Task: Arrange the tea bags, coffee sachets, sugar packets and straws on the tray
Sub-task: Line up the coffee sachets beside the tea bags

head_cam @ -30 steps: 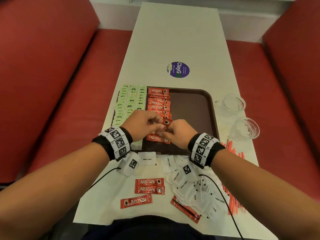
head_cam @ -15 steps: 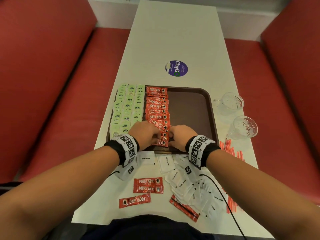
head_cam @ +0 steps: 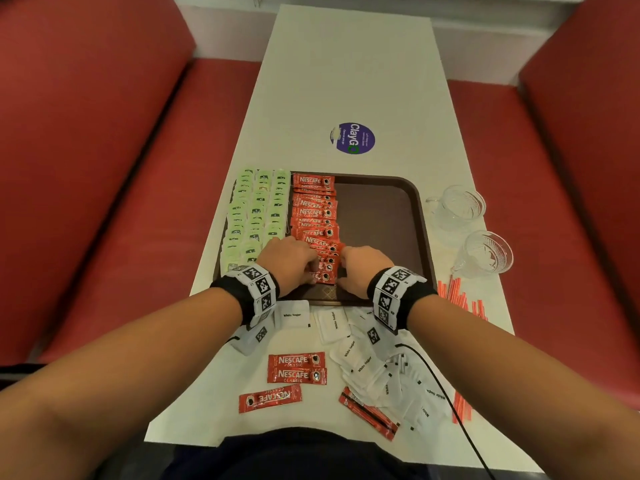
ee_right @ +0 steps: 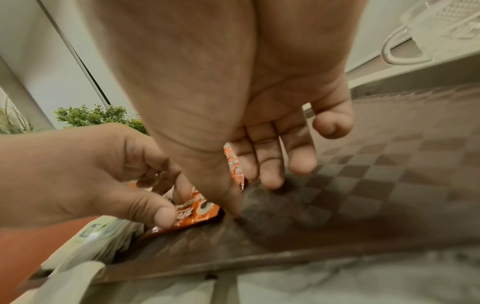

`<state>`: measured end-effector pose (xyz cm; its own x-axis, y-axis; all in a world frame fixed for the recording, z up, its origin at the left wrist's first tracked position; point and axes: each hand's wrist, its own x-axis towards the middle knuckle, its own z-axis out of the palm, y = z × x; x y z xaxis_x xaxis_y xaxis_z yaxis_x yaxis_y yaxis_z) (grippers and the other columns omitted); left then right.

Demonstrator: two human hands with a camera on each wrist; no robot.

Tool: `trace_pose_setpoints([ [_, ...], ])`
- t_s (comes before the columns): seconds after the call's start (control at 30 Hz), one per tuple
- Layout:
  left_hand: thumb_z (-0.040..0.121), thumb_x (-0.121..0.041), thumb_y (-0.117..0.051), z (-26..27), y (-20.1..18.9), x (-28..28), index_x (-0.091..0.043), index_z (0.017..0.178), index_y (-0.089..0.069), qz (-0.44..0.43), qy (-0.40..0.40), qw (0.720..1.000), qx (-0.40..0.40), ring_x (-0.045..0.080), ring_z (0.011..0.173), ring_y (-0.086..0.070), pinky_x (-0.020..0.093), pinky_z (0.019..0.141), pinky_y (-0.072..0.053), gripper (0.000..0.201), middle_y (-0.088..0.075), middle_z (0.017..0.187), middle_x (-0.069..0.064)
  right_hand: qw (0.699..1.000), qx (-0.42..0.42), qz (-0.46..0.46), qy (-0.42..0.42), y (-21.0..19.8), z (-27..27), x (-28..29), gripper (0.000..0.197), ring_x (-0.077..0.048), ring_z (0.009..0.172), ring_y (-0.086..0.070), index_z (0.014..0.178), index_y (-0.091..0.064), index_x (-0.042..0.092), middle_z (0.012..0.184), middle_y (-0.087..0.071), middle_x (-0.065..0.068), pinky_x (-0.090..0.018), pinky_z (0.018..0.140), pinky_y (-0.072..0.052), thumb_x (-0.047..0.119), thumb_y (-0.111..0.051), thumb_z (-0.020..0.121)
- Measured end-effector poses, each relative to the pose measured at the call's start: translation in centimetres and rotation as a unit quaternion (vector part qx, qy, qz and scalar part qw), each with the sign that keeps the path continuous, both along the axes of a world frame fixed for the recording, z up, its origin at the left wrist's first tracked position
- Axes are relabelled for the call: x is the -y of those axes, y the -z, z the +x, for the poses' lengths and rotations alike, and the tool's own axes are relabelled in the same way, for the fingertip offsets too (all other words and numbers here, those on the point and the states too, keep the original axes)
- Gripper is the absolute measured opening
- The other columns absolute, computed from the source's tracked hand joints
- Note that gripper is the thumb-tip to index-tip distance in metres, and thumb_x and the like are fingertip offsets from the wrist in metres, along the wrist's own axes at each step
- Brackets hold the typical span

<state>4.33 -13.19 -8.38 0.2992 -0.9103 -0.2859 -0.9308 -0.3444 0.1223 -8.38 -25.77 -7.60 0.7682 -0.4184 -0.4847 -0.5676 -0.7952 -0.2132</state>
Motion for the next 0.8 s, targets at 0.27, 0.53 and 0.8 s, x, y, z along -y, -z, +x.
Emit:
trace_pose_setpoints([
  [0.27, 0.090, -0.052, -0.062, -0.6, -2.7, -4.1, -0.033, 0.098, -0.066, -0.062, 0.010, 0.997, -0.044, 0.013, 0.096, -0.055, 0.035, 0.086, -0.043, 0.021, -0.064, 0.098, -0.013, 0.999, 0.018, -0.028, -0.009, -1.4, -0.7, -1.5, 0.034, -0.024, 0.084, -0.063, 0.120, -0.050, 0.020, 0.102, -0.066, -0.003, -0.038, 0.077, -0.057, 0.038, -0.058, 0.091],
  [0.53, 0.086, -0.058, -0.063, -3.5, -1.8, -10.0, -0.033, 0.099, -0.067, 0.036, 0.122, 0.990, -0.068, 0.008, 0.089, -0.054, 0.030, 0.082, -0.045, 0.028, -0.065, 0.093, -0.015, 0.983, 0.010, 0.034, -0.182, -1.2, -3.3, -6.6, 0.032, -0.018, 0.089, -0.058, 0.112, -0.063, 0.025, 0.098, -0.063, 0.006, -0.034, 0.079, -0.052, 0.044, -0.068, 0.087],
  [0.8, 0.083, -0.062, -0.064, -5.8, -0.5, -11.9, -0.031, 0.102, -0.066, 0.081, 0.130, 0.987, -0.046, 0.013, 0.098, -0.055, 0.032, 0.081, -0.038, 0.036, -0.065, 0.099, -0.011, 0.971, -0.039, 0.002, -0.235, 0.1, -3.5, -10.3, 0.035, -0.022, 0.091, -0.063, 0.114, -0.063, 0.025, 0.103, -0.067, 0.001, -0.039, 0.080, -0.056, 0.041, -0.072, 0.084],
])
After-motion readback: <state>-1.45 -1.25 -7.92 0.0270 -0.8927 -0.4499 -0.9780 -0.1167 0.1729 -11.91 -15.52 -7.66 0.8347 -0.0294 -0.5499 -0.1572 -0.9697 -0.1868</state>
